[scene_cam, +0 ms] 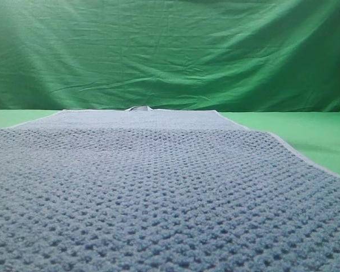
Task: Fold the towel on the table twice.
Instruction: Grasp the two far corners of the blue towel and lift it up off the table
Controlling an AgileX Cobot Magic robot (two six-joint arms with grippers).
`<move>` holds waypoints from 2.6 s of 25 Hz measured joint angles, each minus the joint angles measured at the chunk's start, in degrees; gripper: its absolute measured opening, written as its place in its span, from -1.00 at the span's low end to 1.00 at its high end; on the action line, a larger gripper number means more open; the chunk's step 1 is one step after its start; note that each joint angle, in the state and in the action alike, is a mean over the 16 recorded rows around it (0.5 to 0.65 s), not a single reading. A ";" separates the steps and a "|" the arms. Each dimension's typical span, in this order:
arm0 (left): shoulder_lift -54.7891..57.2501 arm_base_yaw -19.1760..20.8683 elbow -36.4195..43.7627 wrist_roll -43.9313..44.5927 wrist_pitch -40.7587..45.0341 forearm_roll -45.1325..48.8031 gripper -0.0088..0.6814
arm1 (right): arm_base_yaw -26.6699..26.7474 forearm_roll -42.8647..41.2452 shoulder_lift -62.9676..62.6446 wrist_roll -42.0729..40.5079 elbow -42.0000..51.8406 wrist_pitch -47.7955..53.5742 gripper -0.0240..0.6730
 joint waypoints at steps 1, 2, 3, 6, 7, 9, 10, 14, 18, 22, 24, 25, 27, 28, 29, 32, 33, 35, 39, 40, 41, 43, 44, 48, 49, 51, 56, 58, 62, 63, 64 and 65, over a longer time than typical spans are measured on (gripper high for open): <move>0.85 -0.01 -1.04 0.67 0.64 -1.07 -0.97 | 0.10 0.85 0.69 -0.43 -0.90 0.24 -0.93; 1.87 -0.05 -2.15 1.38 1.36 -1.98 -0.97 | 0.21 1.55 1.53 -0.89 -1.89 0.71 -0.93; 3.04 -0.16 -3.30 2.12 2.14 -2.66 -0.97 | 0.31 2.11 2.56 -1.37 -2.96 1.42 -0.93; 7.20 -0.82 -6.86 4.44 4.49 -3.52 -0.97 | 0.63 2.86 6.48 -3.02 -6.59 4.85 -0.93; 8.73 -1.15 -8.00 5.21 5.12 -3.61 -0.97 | 0.74 2.90 7.96 -3.67 -7.88 6.26 -0.93; 11.83 -1.91 -9.98 6.74 6.12 -3.83 -0.97 | 1.00 2.88 10.99 -5.16 -10.36 8.99 -0.93; 13.40 -2.31 -10.81 7.45 6.50 -3.98 -0.97 | 1.15 2.86 12.52 -5.92 -11.49 10.23 -0.93; 18.95 -3.92 -13.00 9.40 7.65 -4.89 -0.97 | 1.79 2.76 18.40 -8.51 -14.83 13.86 -0.93; 22.21 -5.49 -13.88 9.84 8.07 -5.97 -0.97 | 2.51 2.70 22.32 -10.51 -16.91 14.83 -0.93; 24.25 -6.35 -15.08 9.82 9.34 -6.06 -0.97 | 3.23 2.36 24.82 -12.19 -19.10 14.91 -0.93; 25.63 -6.45 -16.27 9.43 10.65 -4.99 -0.97 | 3.53 1.90 26.33 -12.66 -20.55 15.16 -0.93; 26.50 -6.47 -17.00 9.06 11.45 -4.16 -0.97 | 3.63 1.60 27.26 -12.73 -21.41 15.38 -0.93; 28.73 -6.48 -18.81 7.98 13.29 -1.93 -0.97 | 3.76 0.81 29.57 -12.56 -23.39 16.02 -0.93; 30.09 -6.48 -19.85 7.30 14.32 -0.57 -0.97 | 3.80 0.34 30.94 -12.36 -24.51 16.48 -0.93; 31.57 -6.48 -21.00 6.56 15.40 0.91 -0.97 | 3.82 -0.19 32.46 -12.06 -25.73 17.06 -0.93; 36.87 -6.48 -25.07 4.02 18.83 5.89 -0.97 | 3.84 -2.13 37.83 -10.56 -29.88 19.78 -0.93; 38.88 -6.48 -26.60 3.12 19.99 7.70 -0.97 | 3.84 -2.88 39.85 -9.86 -31.36 20.92 -0.93; 43.19 -6.48 -29.78 1.17 22.18 11.51 -0.97 | 3.84 -4.48 44.05 -8.25 -34.34 23.29 -0.93; 52.29 -6.48 -36.08 -2.82 25.73 18.71 -0.97 | 3.84 -7.36 52.70 -4.46 -40.14 28.10 -0.93; 54.56 -6.48 -37.59 -3.63 26.44 20.20 -0.97 | 3.84 -7.95 54.85 -3.44 -41.58 29.28 -0.93; 56.82 -6.48 -39.09 -4.32 27.08 21.52 -0.97 | 3.84 -8.51 56.95 -2.43 -43.01 30.44 -0.93; 61.17 -6.48 -41.93 -5.36 28.11 23.67 -0.97 | 3.84 -9.43 61.12 -0.47 -45.91 32.67 -0.93; 63.23 -6.48 -43.28 -5.75 28.51 24.58 -0.97 | 3.84 -9.81 63.20 0.51 -47.34 33.76 -0.93; 70.95 -6.48 -48.08 -7.07 29.63 27.70 -0.97 | 4.03 -10.92 71.41 4.00 -52.97 37.59 -0.93; 72.76 -6.48 -49.13 -7.41 29.80 28.35 -0.97 | 4.19 -11.16 73.45 4.70 -54.34 38.37 -0.93; 76.18 -6.49 -51.11 -7.96 30.02 29.47 -0.97 | 4.76 -11.67 77.59 5.93 -57.02 39.74 -0.93; 83.73 -6.89 -55.09 -8.94 29.81 31.87 -0.97 | 7.17 -13.32 87.96 8.51 -63.56 41.59 -0.93; 86.31 -7.26 -56.33 -9.31 29.37 32.89 -0.97 | 8.24 -14.04 92.10 9.32 -66.05 41.83 -0.93; 91.08 -8.07 -58.41 -9.97 28.07 34.58 -0.97 | 10.35 -15.54 99.79 10.39 -70.60 41.76 -0.92; 92.18 -8.27 -58.84 -10.04 27.71 34.90 -0.97 | 10.83 -15.89 101.49 10.55 -71.59 41.66 -0.91; 93.21 -8.48 -59.22 -10.08 27.37 35.18 -0.97 | 11.27 -16.20 103.07 10.64 -72.53 41.55 -0.89; 94.17 -8.68 -59.57 -10.10 27.05 35.45 -0.97 | 11.63 -16.47 104.54 10.68 -73.39 41.43 -0.86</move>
